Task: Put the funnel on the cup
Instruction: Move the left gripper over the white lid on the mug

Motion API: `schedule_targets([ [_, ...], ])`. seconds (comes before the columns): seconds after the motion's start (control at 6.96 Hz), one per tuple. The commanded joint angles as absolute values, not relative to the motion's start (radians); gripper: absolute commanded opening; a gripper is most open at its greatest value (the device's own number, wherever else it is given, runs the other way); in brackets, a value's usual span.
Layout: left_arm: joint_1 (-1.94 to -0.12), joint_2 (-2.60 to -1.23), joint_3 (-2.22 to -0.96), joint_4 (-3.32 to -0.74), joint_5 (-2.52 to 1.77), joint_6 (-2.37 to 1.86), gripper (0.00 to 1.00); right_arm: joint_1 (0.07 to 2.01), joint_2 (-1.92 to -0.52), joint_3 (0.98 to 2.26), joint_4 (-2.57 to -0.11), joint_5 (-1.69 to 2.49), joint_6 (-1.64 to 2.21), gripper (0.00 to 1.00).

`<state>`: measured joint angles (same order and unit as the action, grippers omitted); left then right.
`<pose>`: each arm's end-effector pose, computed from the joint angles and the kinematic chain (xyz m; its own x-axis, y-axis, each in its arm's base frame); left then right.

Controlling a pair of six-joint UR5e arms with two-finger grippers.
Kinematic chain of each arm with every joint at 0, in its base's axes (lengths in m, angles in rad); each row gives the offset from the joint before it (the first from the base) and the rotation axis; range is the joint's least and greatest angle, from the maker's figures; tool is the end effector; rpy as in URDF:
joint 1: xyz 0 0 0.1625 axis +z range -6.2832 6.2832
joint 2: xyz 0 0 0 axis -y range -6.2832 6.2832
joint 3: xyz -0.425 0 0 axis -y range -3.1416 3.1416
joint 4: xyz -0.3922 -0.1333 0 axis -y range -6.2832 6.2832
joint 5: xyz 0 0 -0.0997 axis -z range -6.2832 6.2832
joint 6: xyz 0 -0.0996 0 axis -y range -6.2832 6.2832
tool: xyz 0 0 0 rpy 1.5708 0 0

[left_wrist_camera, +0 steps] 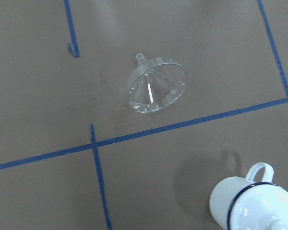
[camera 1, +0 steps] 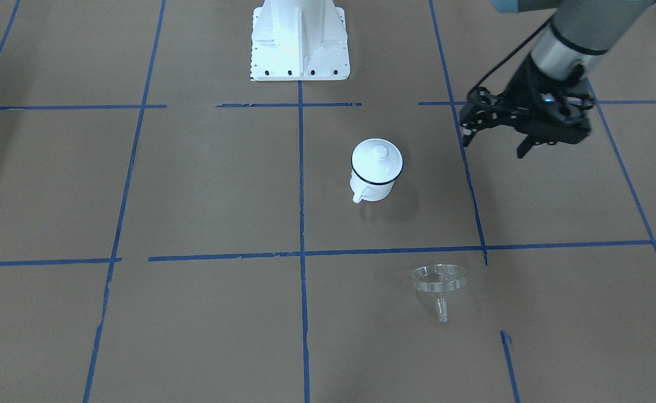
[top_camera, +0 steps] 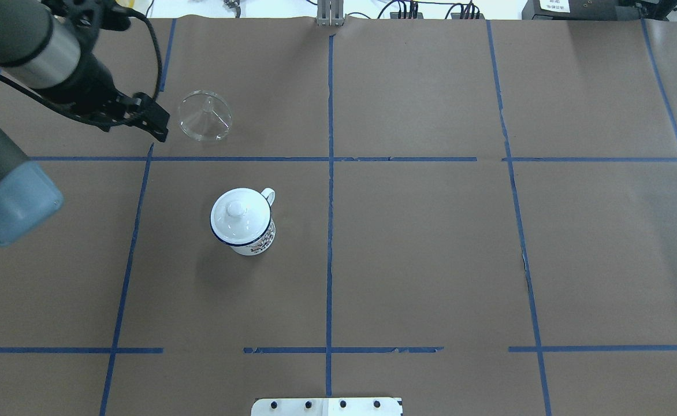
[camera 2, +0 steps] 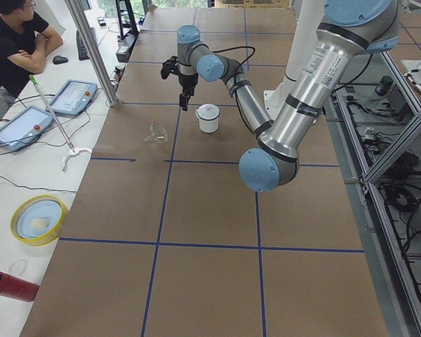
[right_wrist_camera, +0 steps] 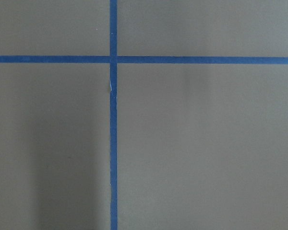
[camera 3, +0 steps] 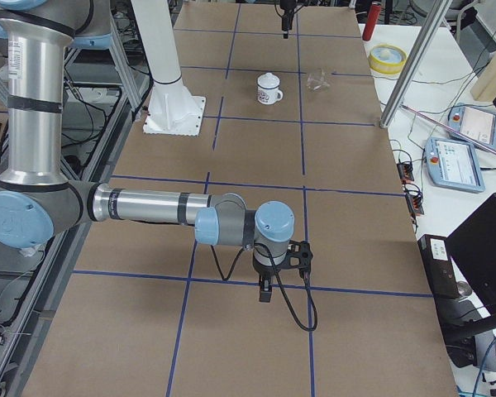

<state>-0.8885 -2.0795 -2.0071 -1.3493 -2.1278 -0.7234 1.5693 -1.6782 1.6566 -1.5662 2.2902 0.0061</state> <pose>0.2952 -0.4912 0.2132 0.6412 0.2198 -0.7352 -0.0642 0.9701 0.2340 0.0670 -0.4451 0.6701 0.7522 0.0162 0.6587 -0.0031 0.9998 -0.0210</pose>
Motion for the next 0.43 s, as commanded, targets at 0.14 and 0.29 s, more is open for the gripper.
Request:
schedule_targets([
  [0.14,-0.723,-2.118,-1.973,-1.359,-2.052,-0.845,1.00,1.569,-1.678,1.657,-1.566,2.290,0.006,1.00],
  [0.29,-0.695,-2.162,-1.915,-1.361,-2.039,-0.927,1.00,1.569,-1.678,1.657,-1.566,2.290,0.006,1.00],
])
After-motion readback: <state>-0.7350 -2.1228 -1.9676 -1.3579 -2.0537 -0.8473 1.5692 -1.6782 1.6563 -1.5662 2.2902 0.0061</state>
